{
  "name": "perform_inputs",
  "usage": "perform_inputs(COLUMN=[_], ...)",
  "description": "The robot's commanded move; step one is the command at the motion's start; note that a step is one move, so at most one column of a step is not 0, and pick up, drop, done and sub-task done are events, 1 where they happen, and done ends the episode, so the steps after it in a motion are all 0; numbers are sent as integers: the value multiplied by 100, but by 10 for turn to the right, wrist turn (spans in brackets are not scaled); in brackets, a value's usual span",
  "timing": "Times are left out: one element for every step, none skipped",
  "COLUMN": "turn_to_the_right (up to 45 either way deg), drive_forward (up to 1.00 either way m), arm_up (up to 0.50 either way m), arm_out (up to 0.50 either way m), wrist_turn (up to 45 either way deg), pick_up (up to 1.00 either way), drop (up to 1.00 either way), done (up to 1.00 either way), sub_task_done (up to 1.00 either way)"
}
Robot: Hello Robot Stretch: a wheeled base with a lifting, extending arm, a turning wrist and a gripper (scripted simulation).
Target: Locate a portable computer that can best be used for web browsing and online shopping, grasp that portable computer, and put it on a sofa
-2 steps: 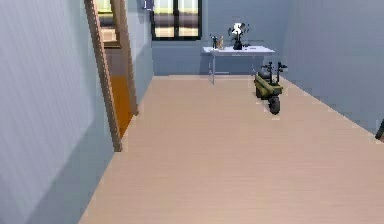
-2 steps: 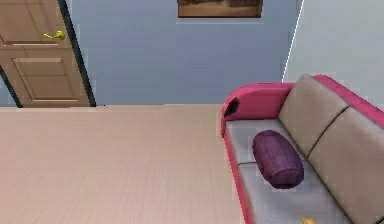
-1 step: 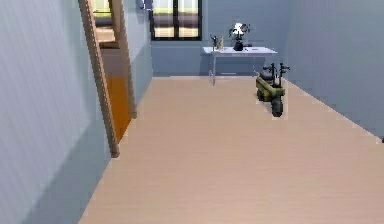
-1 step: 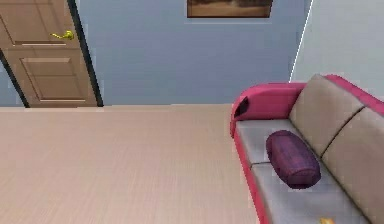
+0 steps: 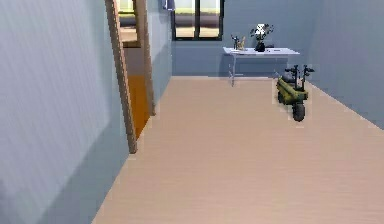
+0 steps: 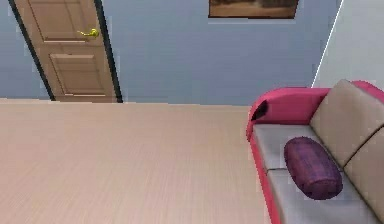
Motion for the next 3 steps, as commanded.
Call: perform_inputs(turn_to_the_right=[-30,0,0], drive_forward=[0,100,100], arm_up=[0,0,0], arm_out=[0,0,0], wrist_turn=[0,0,0], pick_up=[0,0,0], drop=[0,0,0], done=[0,0,0], sub_task_done=[0,0,0])
